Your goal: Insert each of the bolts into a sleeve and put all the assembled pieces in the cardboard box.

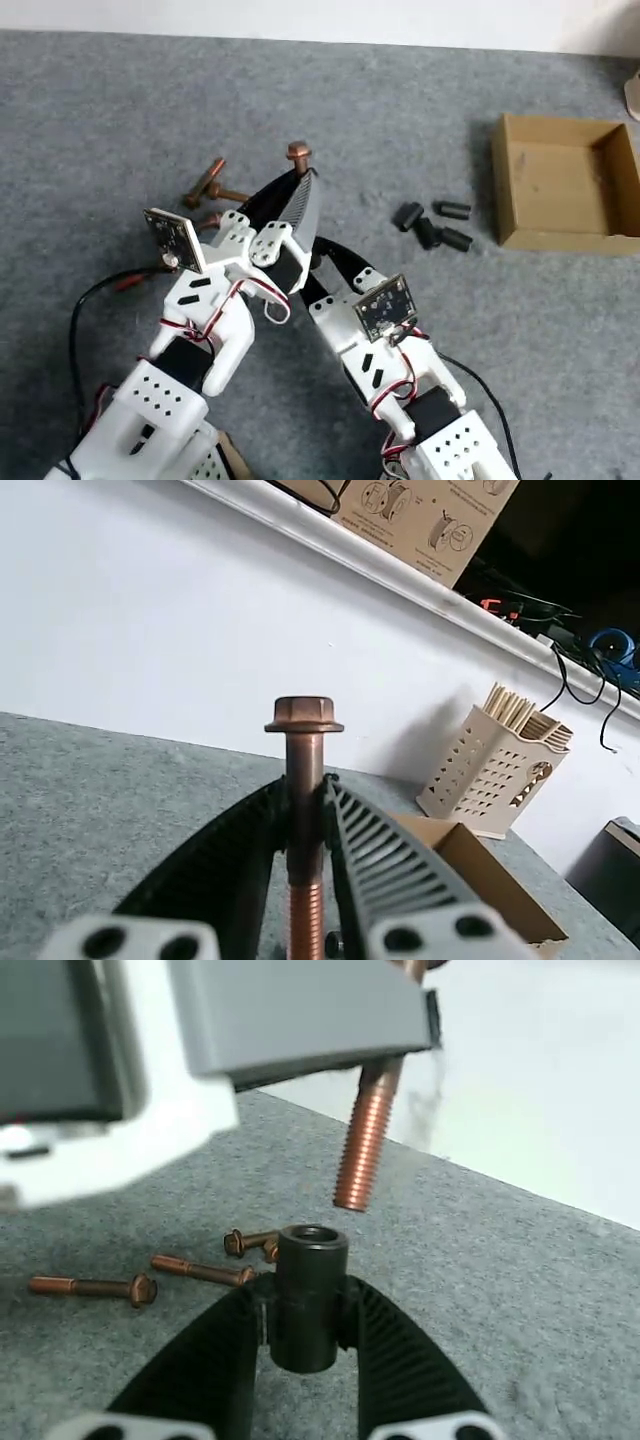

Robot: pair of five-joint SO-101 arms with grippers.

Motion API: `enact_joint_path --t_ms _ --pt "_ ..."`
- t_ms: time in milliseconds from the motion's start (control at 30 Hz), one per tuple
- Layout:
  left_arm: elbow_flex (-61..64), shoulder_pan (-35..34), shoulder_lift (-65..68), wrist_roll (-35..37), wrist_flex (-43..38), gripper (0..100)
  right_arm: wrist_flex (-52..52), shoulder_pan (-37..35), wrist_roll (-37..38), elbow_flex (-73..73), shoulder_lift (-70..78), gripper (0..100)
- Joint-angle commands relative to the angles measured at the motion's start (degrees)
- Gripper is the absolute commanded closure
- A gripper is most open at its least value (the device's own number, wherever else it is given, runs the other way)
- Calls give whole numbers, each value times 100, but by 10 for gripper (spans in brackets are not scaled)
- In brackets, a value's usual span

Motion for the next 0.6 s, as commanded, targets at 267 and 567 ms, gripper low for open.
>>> enact_joint_path --t_ms 267,567 --pt "198 101 -163 -290 -158 995 -110 180 -26 884 -136 993" --pt "365 259 -119 -299 -123 995 -110 189 -9 884 -136 993"
